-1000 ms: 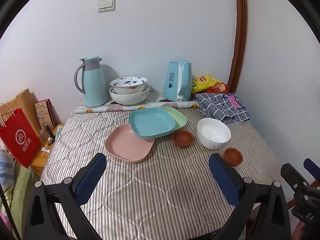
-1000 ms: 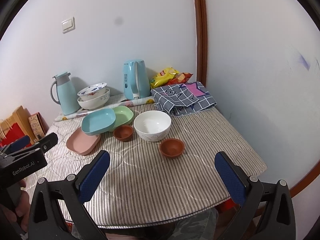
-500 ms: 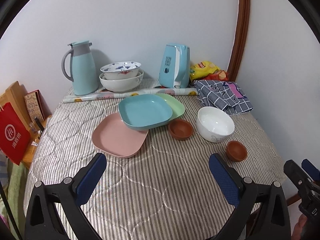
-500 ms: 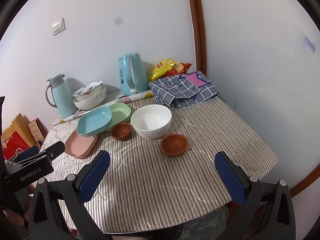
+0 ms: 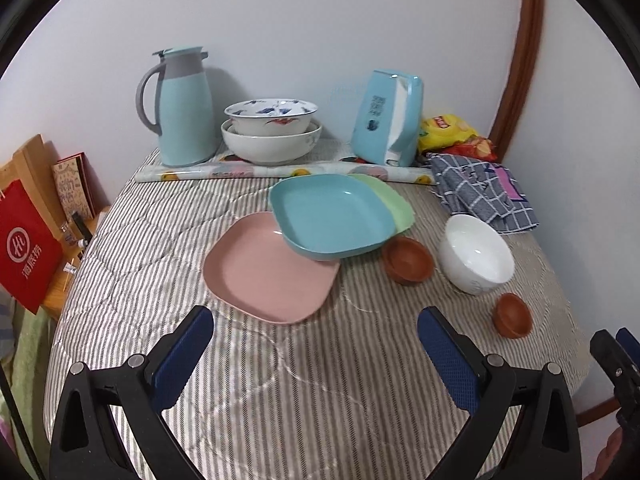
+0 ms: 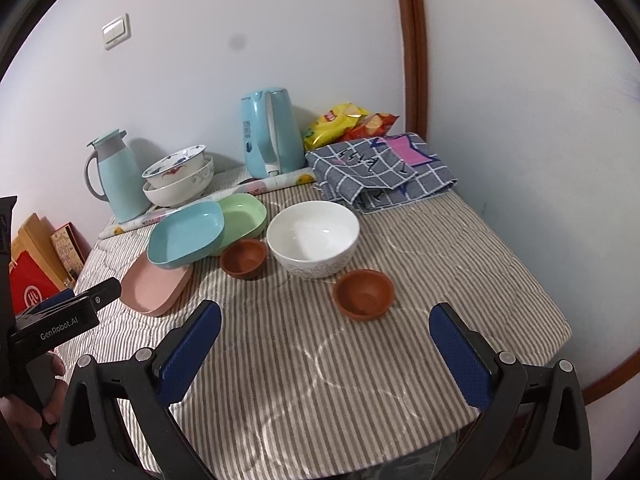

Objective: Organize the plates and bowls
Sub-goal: 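Move both tools toward the rim of the teal plate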

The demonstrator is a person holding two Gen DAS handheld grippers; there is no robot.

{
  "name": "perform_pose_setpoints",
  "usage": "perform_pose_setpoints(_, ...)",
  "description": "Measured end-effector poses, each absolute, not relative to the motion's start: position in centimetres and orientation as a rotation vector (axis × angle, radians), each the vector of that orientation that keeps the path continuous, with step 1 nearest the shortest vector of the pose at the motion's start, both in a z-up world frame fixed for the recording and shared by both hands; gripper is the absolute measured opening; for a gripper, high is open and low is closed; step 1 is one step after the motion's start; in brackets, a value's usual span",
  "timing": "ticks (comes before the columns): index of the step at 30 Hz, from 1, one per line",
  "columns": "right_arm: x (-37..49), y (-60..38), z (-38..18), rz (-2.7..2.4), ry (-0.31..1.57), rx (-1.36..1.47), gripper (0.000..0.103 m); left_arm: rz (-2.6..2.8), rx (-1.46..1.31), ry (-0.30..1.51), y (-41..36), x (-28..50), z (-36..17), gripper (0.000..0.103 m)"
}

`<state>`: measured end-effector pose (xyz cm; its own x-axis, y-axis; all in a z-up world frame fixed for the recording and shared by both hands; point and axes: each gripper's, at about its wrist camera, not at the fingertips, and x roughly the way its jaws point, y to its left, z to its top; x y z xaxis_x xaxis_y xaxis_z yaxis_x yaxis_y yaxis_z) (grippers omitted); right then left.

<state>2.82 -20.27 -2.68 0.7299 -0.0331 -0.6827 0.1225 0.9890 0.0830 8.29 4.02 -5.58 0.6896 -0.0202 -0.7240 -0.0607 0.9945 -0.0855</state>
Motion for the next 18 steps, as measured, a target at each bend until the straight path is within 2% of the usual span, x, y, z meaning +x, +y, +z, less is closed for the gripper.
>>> perform_pose_setpoints(4,4.7,-19.3,-2.7,-0.067,0.756,0.112,0.103,0.021,-0.120,0.828,5.1,9.9,-5.9,0.098)
perform_pose_setpoints(18,12.0,-14.8,-4.0,0.016,0.809,0.049,0.098,0.047,-0.146,0.857,8.2,16.2,-6.6,0.097)
